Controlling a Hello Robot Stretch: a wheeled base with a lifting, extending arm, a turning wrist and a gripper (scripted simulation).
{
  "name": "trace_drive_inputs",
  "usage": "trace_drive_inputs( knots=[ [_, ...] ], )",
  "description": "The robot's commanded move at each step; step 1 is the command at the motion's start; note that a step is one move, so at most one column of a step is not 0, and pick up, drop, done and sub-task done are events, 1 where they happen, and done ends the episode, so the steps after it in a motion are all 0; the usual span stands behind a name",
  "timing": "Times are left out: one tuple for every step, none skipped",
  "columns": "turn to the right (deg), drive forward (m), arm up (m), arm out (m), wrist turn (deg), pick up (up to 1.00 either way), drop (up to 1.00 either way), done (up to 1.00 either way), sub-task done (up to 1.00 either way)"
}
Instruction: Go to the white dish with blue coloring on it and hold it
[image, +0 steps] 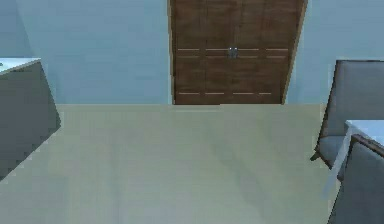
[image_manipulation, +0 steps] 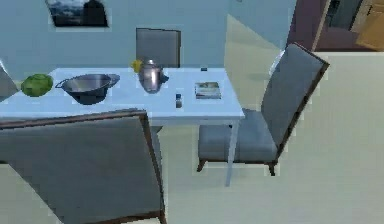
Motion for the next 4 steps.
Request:
trace_drive_inputs(
  knots=[
    [6.0,0.0,0.0,0.0,0.0,0.0,0.0,0.0,0.0],
    [0.0,0.85,0.0,0.0,0.0,0.0,0.0,0.0,0.0],
    [24.0,0.0,0.0,0.0,0.0,0.0,0.0,0.0,0.0],
    [0.0,1.0,0.0,0.0,0.0,0.0,0.0,0.0,0.0]
  ],
)
